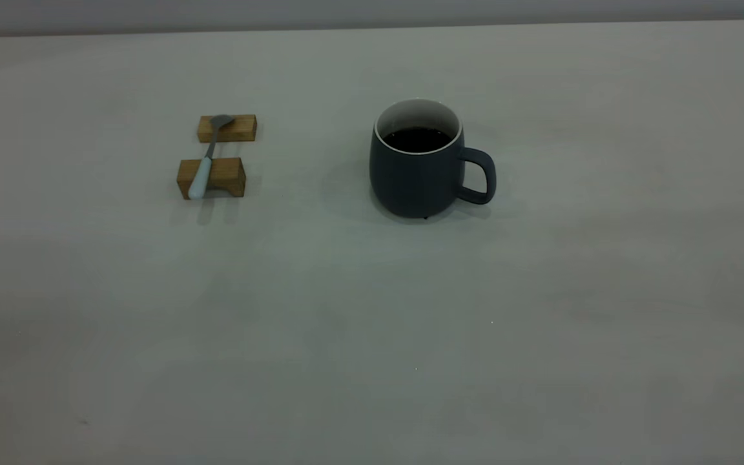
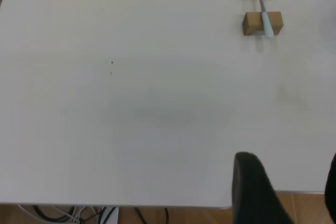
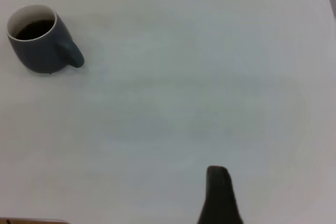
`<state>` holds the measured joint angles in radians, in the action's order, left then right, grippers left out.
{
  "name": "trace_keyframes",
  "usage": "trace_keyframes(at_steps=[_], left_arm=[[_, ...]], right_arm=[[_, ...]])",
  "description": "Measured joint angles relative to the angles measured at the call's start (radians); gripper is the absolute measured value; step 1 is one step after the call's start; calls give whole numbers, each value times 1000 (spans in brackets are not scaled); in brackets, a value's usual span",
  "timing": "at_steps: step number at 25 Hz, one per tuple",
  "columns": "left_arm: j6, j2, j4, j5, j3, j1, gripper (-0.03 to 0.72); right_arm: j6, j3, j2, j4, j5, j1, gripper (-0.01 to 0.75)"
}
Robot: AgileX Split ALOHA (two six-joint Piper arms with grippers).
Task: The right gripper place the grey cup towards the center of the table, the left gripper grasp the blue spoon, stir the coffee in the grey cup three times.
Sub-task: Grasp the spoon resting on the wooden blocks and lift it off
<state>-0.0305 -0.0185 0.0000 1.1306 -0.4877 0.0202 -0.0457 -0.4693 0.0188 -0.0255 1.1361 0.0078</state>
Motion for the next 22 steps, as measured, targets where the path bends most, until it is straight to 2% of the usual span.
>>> trace_keyframes(at_steps=[22], left_arm=[[0, 0, 0, 0, 0, 0, 409]], right_arm=[[0, 0, 0, 0, 0, 0, 584]])
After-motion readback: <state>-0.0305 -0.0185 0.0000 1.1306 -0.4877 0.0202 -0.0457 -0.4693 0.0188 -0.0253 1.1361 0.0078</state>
